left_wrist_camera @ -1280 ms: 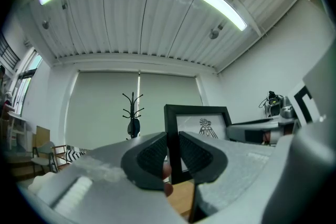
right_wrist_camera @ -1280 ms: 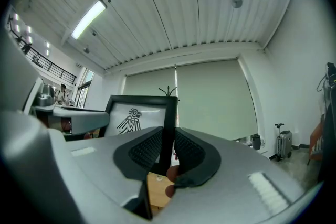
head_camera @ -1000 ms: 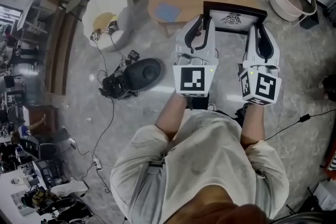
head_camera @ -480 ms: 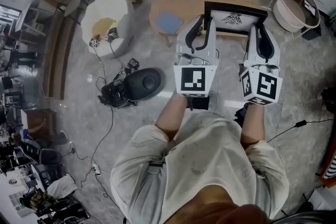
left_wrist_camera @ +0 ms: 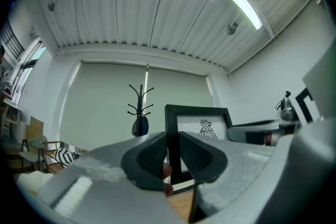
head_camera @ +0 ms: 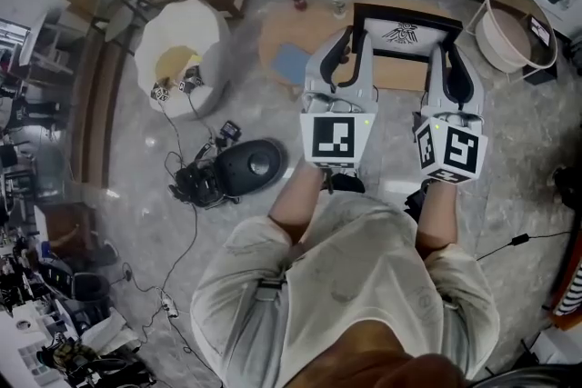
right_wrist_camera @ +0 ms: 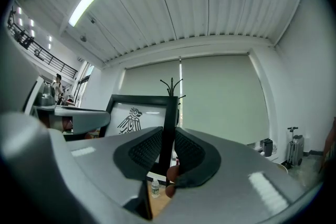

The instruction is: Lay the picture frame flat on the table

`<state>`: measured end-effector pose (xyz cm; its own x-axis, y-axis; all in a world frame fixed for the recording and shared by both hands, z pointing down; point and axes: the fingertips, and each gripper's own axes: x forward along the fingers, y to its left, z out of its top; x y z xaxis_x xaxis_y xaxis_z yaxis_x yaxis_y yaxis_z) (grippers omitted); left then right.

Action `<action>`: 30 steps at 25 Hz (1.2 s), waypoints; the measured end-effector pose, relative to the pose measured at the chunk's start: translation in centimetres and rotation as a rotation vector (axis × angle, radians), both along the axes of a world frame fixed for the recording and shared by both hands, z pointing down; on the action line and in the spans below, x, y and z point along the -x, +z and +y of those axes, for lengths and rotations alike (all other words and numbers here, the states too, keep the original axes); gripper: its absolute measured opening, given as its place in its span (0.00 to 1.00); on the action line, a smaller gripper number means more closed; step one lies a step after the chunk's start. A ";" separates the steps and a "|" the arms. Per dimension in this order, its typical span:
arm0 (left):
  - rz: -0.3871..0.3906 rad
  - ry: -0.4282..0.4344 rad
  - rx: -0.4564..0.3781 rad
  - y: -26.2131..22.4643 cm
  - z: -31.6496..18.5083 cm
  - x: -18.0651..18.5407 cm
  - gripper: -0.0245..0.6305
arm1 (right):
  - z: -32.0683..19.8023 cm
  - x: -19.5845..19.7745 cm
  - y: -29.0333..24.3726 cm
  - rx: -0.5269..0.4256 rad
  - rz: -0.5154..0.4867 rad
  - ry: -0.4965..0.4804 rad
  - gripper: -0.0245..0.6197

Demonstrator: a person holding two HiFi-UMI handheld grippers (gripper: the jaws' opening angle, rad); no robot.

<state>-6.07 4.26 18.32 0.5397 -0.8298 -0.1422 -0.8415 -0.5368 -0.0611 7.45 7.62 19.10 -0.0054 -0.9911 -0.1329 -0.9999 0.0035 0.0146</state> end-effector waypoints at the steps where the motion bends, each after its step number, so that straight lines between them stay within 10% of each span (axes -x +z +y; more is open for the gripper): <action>1: 0.011 0.002 0.006 0.0 -1.0 0.0 0.16 | -1.0 0.0 -0.1 0.001 0.002 0.004 0.15; 16: -0.007 0.011 -0.018 0.8 -12.0 1.3 0.16 | -11.9 1.4 0.5 0.017 0.035 0.003 0.15; 30: -0.012 -0.043 0.037 1.0 -22.7 -6.0 0.16 | -23.4 -6.2 1.1 0.050 -0.003 -0.040 0.15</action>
